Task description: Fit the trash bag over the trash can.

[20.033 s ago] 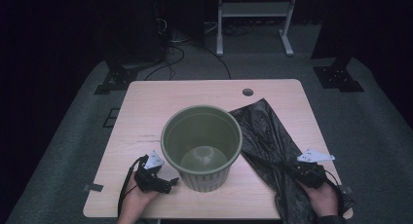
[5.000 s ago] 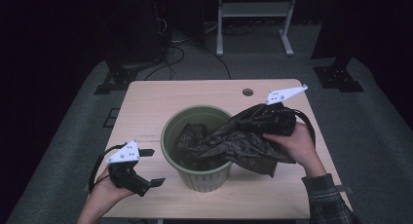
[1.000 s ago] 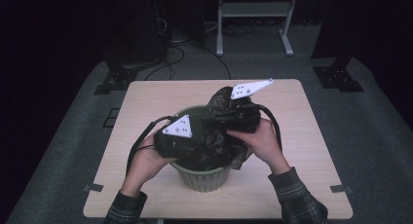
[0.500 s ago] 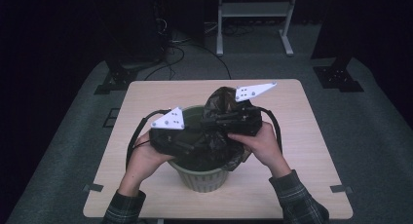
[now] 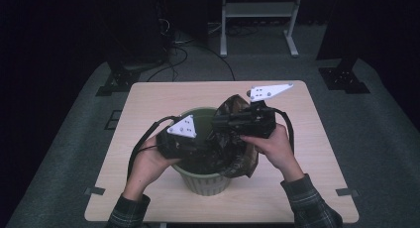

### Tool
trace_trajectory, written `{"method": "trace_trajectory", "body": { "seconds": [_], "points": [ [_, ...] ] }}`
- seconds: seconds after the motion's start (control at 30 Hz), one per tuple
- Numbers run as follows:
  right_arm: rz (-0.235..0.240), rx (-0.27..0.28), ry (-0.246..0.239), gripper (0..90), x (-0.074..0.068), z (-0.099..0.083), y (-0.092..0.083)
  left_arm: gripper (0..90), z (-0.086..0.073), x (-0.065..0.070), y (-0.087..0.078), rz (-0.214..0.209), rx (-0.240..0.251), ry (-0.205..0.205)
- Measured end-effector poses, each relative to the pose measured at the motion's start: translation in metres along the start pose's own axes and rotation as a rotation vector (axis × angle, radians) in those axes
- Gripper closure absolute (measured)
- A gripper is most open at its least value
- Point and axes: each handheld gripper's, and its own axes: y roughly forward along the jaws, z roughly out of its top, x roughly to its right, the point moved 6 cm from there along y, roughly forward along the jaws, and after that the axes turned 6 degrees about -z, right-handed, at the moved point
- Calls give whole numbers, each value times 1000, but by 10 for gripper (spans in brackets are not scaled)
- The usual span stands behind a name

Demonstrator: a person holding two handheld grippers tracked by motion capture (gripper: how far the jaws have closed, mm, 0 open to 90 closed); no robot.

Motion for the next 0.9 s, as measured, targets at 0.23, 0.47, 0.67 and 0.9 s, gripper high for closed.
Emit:
{"method": "trace_trajectory", "body": {
  "seconds": [0.23, 0.47, 0.67, 0.9],
  "points": [
    [-89, -2, -1, 651, 10, -10, -36, 853, -5, -2, -3, 16, 14, -10],
    [-100, 13, 11, 652, 9, -10, -58, 838, -5, -3, -3, 34, 20, -6],
    [-94, 18, -8, 651, 0, -11, -62, 839, -5, -7, -5, 44, 24, -10],
    [-218, -14, 21, 610, 24, -33, -76, 838, -6, -7, -11, 48, 46, -12]
  ]
}}
